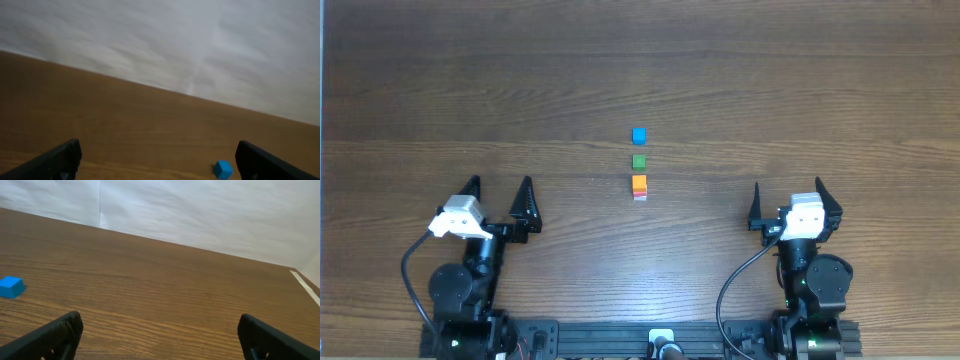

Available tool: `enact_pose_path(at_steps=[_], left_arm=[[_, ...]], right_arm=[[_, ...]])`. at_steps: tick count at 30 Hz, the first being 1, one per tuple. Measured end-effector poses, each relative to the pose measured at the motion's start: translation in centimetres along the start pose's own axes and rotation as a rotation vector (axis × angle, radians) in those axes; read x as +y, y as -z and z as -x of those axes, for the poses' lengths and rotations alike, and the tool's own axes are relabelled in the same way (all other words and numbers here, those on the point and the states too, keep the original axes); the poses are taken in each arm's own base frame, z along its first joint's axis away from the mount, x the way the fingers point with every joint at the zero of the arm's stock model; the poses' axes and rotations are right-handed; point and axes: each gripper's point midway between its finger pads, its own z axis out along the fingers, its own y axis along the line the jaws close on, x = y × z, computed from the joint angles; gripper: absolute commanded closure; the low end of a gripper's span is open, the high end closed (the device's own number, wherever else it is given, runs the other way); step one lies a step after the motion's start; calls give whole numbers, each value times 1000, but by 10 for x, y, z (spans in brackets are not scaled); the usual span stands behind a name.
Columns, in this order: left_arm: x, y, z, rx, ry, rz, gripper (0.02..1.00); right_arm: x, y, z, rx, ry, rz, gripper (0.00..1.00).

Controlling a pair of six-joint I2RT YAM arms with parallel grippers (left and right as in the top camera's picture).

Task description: Stack Cubes

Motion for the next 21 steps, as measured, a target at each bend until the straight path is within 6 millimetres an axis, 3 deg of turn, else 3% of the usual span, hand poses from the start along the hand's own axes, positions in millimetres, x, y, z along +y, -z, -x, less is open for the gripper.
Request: enact_pose_path(at_steps=[8,21], left_arm=[[5,0,-18,71,6,20,20],[5,1,-18,70,6,20,18]], right_arm=[[0,0,0,0,0,0,9],[0,0,0,0,0,0,9]])
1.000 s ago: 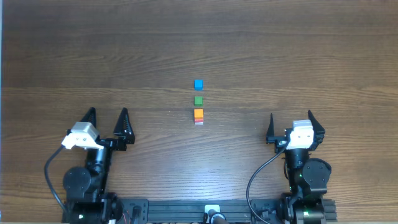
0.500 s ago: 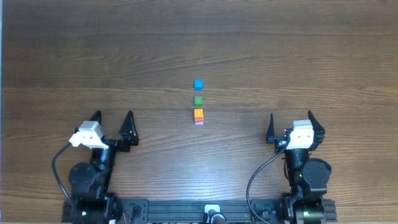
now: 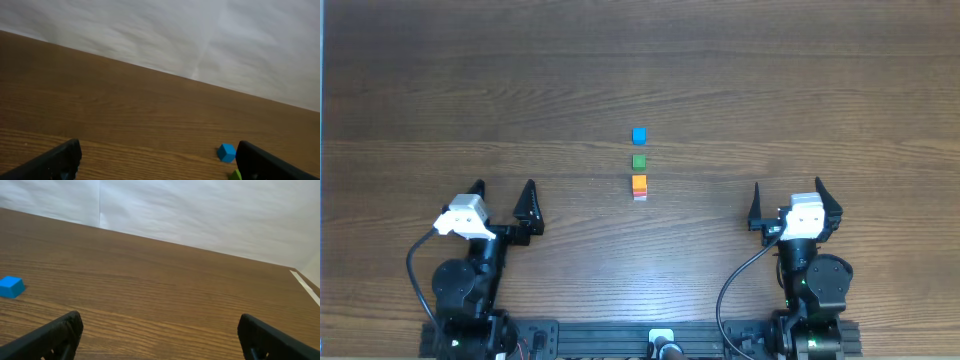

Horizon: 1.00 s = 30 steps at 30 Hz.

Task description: Stack Cubes

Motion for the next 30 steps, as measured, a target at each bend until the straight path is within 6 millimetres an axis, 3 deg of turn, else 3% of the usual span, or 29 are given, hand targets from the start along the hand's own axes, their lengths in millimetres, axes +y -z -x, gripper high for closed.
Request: enact_pose_path(at_steps=[12,22,27,30], left_arm=[[0,0,0,0,0,0,18],[0,0,0,0,0,0,20],[0,0,0,0,0,0,18],[0,0,0,1,0,0,18]], right_arm=[[2,0,1,-6,-1,11,9],[24,8,51,-214,-76,168,7],[44,13,41,-114,-173,294,9],[46,25,57,-57,-196,325,7]])
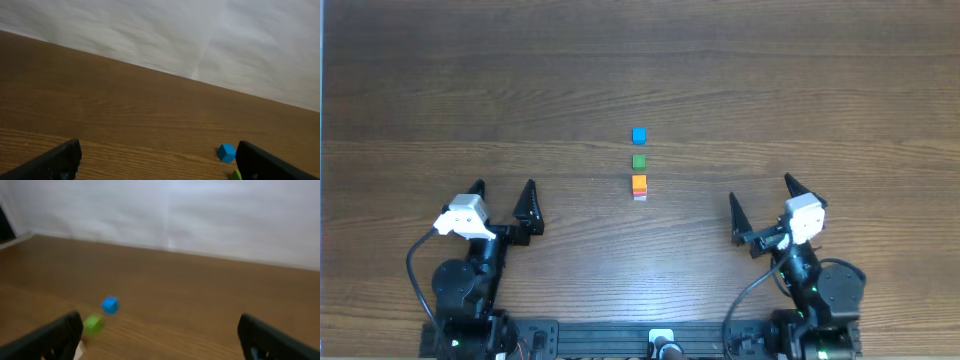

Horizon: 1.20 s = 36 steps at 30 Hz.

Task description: Stack Cubes

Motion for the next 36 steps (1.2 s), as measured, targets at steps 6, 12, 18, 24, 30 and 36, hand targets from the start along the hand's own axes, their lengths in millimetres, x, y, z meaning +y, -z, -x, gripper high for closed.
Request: enact_pose_path(at_steps=[6,12,18,24,30,36], left_arm=[[0,0,0,-3,0,-1,18],[0,0,1,-3,0,-1,20],[0,0,1,-4,0,-1,18],[0,0,1,-3,0,-1,18],[0,0,1,-3,0,-1,18],[0,0,1,-4,0,-1,18]], right_arm=[[17,34,105,-51,33,23,7],[22,42,160,117,10,36,7],[13,12,177,350,-73,43,9],[26,-35,169,529,-133,126,7],[73,-79,122,733,-90,197,9],[105,-122,68,881,-68,145,9]])
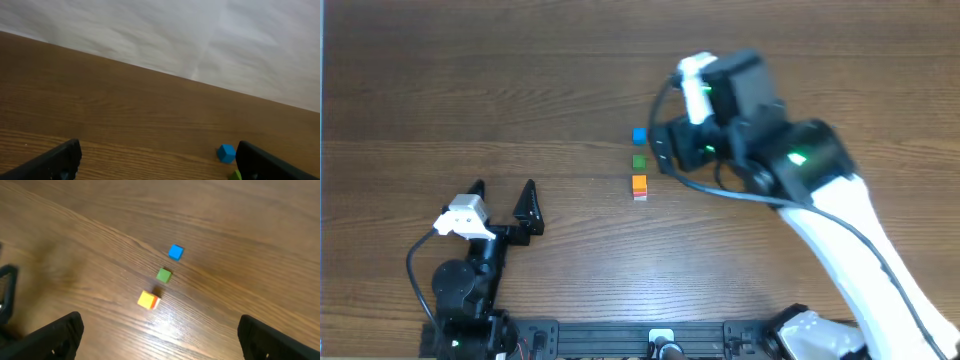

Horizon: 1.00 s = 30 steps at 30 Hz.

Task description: Stack Cubes

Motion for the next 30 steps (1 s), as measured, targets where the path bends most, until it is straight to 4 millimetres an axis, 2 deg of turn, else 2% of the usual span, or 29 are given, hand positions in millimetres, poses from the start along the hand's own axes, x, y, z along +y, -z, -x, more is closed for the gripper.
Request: enact_pose_path(at_steps=[7,14,19,30], left_arm=[[0,0,0,0,0,0,18],[0,0,0,0,0,0,18],[0,0,0,0,0,0,18],[0,0,0,0,0,0,20]], right_arm=[[0,-67,-1,88,-100,-41,9],[3,-133,-35,275,-133,-20,9],[6,-161,-52,348,-135,-11,9],[14,-198,-76,423,-178,-34,7]])
